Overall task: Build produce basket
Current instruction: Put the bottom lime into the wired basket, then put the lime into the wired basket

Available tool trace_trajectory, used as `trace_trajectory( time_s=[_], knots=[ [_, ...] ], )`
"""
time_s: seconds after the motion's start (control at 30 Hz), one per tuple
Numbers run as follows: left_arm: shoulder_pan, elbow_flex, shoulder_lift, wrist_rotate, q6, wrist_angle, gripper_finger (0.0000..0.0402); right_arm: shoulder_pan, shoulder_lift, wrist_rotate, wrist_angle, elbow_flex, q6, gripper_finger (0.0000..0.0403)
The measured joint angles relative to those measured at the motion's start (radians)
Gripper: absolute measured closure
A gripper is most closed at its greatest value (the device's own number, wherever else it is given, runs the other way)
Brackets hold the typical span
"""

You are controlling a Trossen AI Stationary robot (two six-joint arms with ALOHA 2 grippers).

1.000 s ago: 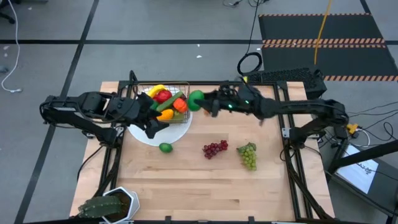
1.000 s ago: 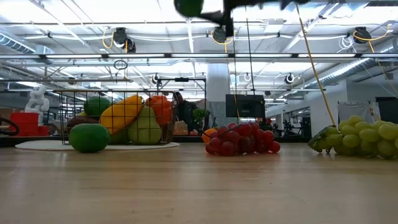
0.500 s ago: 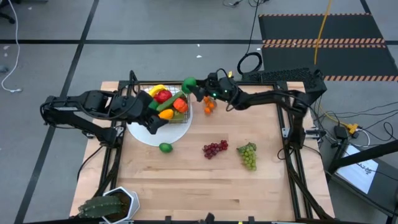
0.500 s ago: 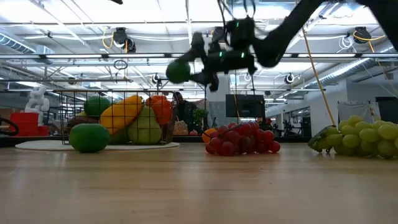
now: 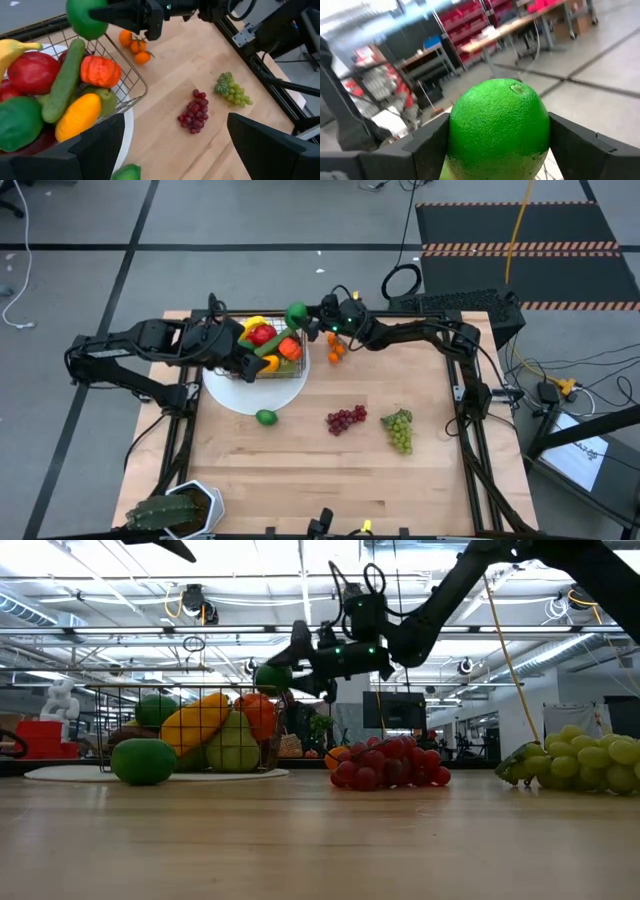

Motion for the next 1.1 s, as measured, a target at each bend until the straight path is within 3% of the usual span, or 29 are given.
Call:
trace_trajectory(
  time_s=[0.13,0.27,0.4,0.53,0.77,0.97,1.1],
  knots=[
    [0.017,0.0,0.0,0.0,0.011,-0.004,0.005,0.0,0.0,-0.003,-0.018,0.0,-0.011,0.0098],
    [0.031,0.0,0.0,0.0,0.03,-0.005,0.005,-0.003,-0.011,-0.018,-0.033,0.0,-0.054,0.0059],
    [0.045,0.0,0.0,0.0,0.044,-0.007,0.005,-0.017,-0.016,-0.105,-0.022,0.002,-0.035,0.0014],
    [0.054,0.0,0.0,0.0,0.07,-0.016,0.005,-0.021,-0.024,-0.184,-0.021,0.002,-0.014,0.001],
    [0.055,0.0,0.0,-0.001,0.076,-0.124,0.005,0.001,-0.174,-0.19,-0.116,0.001,-0.108,0.0011],
    [0.041,-0.062,-0.002,-0.005,0.184,-0.181,0.005,0.023,-0.371,-0.187,-0.367,0.001,-0.15,0.0011],
    [0.04,-0.152,-0.009,0.112,0.288,-0.169,0.0051,0.063,-0.5,-0.173,-0.552,0.001,-0.077,0.0012]
  ],
)
